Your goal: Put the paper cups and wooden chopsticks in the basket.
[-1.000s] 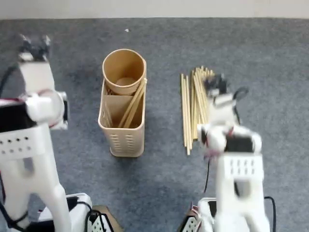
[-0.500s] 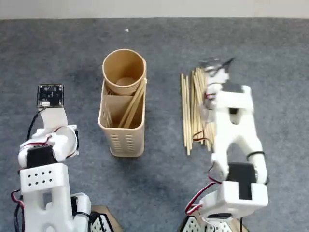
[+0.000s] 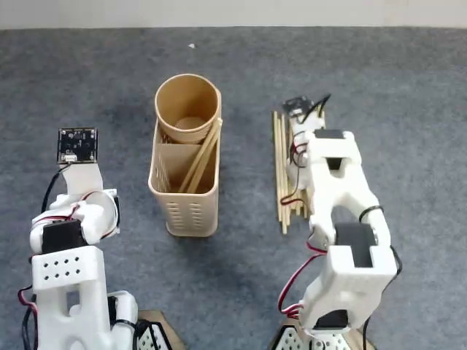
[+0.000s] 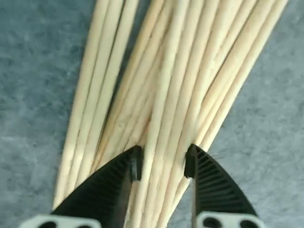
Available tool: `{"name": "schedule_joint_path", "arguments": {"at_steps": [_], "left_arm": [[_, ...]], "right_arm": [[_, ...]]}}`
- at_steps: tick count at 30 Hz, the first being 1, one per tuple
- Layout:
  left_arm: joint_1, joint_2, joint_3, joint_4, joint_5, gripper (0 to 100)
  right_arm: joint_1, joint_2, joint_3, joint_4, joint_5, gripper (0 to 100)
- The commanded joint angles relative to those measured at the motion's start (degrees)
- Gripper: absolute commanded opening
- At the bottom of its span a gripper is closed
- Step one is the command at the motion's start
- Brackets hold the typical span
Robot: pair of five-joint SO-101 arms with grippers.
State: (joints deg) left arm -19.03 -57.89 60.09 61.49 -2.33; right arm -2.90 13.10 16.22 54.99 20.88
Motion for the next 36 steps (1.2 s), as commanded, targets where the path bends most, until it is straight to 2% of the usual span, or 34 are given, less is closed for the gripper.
{"name": "schedule_joint_path", "arguments": {"at_steps": [1,5,6,14,32,36], "left_arm": [[-0.31,-1.10,-0.22,-1.14,-0.53,9],[-0.04,-1.10,-0.13,-1.14,-0.53,9],[-0.04,-1.10,-0.13,-1.14,-0.53,9],[-0.04,-1.10,-0.13,-1.14,-0.53,9],[0.04,-1.10,-0.13,-1.05,-0.44,9],[0.04,-1.10,-0.13,-1.05,-0.44,9]], "right_arm": [[0.84,0.22,-2.24,-0.48,0.18,14.3],[0.84,0.13,-3.74,-0.13,0.09,3.3],[0.84,0.13,-4.35,-0.04,0.09,3.2],[0.66,0.22,-10.95,5.14,0.09,4.1],[-0.40,0.57,-11.12,5.23,0.09,4.3],[-1.01,0.57,-11.12,5.05,-0.97,12.3]]}}
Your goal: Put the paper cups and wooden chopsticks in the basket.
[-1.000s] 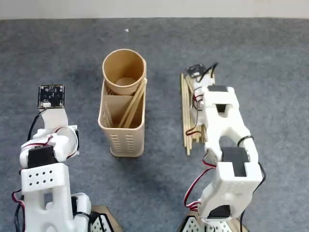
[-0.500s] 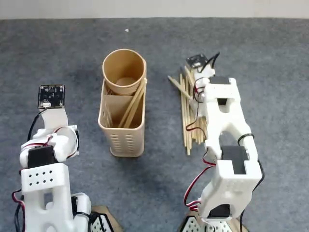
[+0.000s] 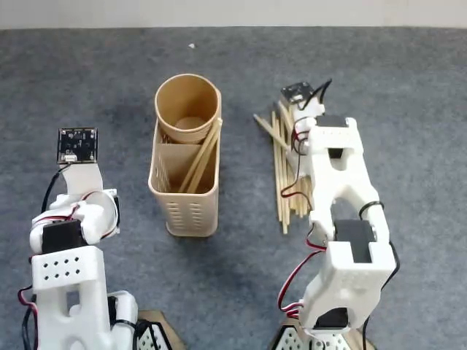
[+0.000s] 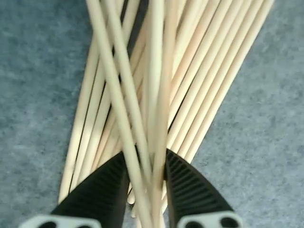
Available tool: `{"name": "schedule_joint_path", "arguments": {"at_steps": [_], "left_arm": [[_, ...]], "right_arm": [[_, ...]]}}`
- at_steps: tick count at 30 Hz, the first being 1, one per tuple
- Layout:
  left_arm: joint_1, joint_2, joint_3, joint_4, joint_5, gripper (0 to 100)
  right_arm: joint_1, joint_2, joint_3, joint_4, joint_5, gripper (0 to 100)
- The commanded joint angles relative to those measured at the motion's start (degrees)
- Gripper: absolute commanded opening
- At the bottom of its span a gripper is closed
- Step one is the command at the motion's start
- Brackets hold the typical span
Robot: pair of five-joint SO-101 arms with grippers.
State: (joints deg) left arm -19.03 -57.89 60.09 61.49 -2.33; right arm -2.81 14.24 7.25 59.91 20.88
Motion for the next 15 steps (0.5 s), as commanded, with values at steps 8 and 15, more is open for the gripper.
{"name": "schedule_joint_path", "arguments": {"at_steps": [8,15], "left_arm": [[0.04,-1.10,-0.13,-1.05,-0.44,9],[0.04,-1.10,-0.13,-1.05,-0.44,9]], "right_arm": [[-1.10,-0.57,-2.15,-0.04,-1.05,15.2],[-1.10,0.13,-1.98,-0.04,-1.05,15.2]]}}
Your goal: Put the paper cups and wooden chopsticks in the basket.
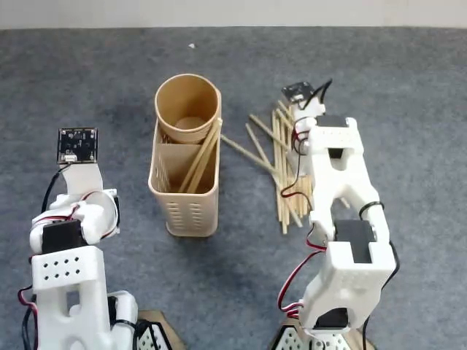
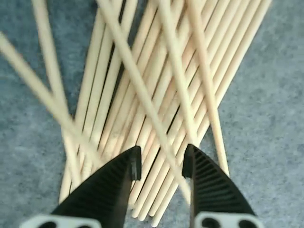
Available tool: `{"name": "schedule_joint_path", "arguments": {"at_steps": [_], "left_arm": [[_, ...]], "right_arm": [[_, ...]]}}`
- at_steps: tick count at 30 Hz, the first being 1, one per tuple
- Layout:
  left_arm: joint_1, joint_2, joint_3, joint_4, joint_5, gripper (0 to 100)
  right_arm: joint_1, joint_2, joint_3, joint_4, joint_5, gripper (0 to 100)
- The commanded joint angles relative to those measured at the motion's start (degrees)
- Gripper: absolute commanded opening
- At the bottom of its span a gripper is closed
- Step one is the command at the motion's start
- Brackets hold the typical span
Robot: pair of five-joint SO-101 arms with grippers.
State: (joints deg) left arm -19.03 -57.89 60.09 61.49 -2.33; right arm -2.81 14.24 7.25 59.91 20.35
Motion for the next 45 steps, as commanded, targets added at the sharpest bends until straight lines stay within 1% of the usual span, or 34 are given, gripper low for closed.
{"name": "schedule_joint_path", "arguments": {"at_steps": [1,7,12,19,21,28,32,36,41,45], "left_arm": [[0.04,-1.10,-0.13,-1.05,-0.44,9],[0.04,-1.10,-0.13,-1.05,-0.44,9],[0.04,-1.10,-0.13,-1.05,-0.44,9],[0.04,-1.10,-0.13,-1.05,-0.44,9],[0.04,-1.10,-0.13,-1.05,-0.44,9],[0.04,-1.10,-0.13,-1.05,-0.44,9],[0.04,-1.10,-0.13,-1.14,-0.44,9],[0.04,-1.10,-0.13,-1.23,-0.44,9],[0.04,-1.10,-0.13,-1.23,-0.44,9],[0.04,-1.10,-0.13,-1.14,-0.44,9]], "right_arm": [[-1.10,0.84,-2.07,-0.04,-0.53,15.2],[-0.92,8.04,-3.03,-0.13,-0.53,14.2],[-0.92,8.57,-6.81,0.40,-0.79,0.4],[-0.84,8.40,-8.04,1.98,-1.23,0.8],[-0.22,8.40,-9.98,2.95,-3.69,0.8],[2.15,8.04,-26.77,11.38,-10.99,0.8],[1.98,2.15,-34.51,14.55,-15.65,0.8],[-0.22,-9.27,-34.95,14.46,-18.99,0.8],[-6.20,-24.66,-32.75,14.02,-21.63,0.8],[-11.30,-34.15,-27.91,10.33,-23.30,0.8]]}}
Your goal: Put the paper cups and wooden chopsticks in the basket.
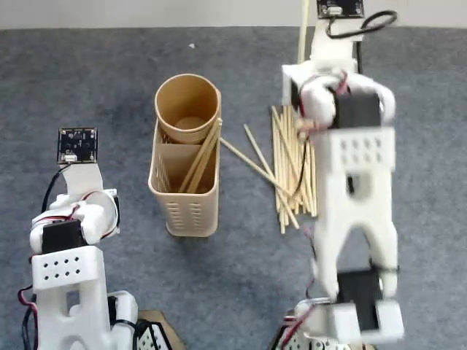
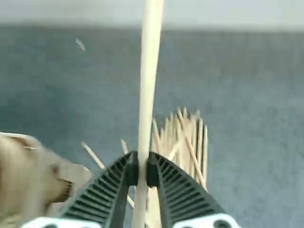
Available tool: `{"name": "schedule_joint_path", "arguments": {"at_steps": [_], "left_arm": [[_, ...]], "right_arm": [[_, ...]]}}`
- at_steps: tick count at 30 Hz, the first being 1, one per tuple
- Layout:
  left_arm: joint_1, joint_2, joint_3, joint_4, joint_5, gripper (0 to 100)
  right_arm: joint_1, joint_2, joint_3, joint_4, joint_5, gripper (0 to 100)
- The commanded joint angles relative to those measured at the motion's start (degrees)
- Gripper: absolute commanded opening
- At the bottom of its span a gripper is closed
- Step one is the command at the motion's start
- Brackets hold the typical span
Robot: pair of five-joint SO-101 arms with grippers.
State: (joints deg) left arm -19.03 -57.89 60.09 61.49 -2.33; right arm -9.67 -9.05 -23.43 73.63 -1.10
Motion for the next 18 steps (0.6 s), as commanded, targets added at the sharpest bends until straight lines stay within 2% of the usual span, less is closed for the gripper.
{"name": "schedule_joint_path", "arguments": {"at_steps": [1,7,12,18], "left_arm": [[0.04,-1.10,-0.13,-1.14,-0.44,9],[0.04,-1.10,-0.13,-1.32,-0.44,9],[0.04,-1.10,0.48,-1.49,-0.44,9],[0.04,-1.10,0.57,-1.49,-0.44,9]], "right_arm": [[-5.76,-12.97,4.44,-4.88,-2.20,0.8],[-14.11,-26.15,16.22,-16.22,-4.66,0.8],[-22.02,-37.05,34.86,-32.13,-5.45,0.7],[-26.42,-41.89,56.22,-47.60,-7.30,0.6]]}}
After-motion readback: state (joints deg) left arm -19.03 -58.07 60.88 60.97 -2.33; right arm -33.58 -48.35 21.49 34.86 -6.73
